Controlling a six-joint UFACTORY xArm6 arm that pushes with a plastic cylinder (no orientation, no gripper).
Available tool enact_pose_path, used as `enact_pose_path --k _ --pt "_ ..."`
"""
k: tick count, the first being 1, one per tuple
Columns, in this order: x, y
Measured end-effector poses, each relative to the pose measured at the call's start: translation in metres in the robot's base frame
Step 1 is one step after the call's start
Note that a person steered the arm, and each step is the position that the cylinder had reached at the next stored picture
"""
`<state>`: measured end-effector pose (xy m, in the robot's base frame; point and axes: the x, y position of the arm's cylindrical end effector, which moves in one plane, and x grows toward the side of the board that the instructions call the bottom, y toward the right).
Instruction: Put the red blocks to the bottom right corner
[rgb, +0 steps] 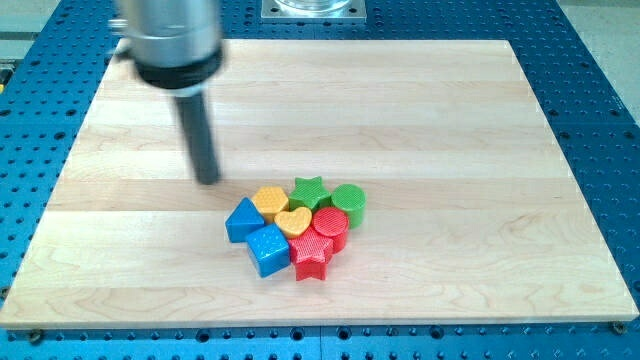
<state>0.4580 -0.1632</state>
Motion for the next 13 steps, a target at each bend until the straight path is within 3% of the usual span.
enact_pose_path --k 1,2,3,5,7,8,11,13 --pt "0.077 -0.013" --pt "0.124 0.023" --pt "0.132 0.092" --pt "0.079 0.222" --pt "0.08 0.248" --pt "0.087 0.297" --pt "0.108 0.255" --pt "0.114 0.337"
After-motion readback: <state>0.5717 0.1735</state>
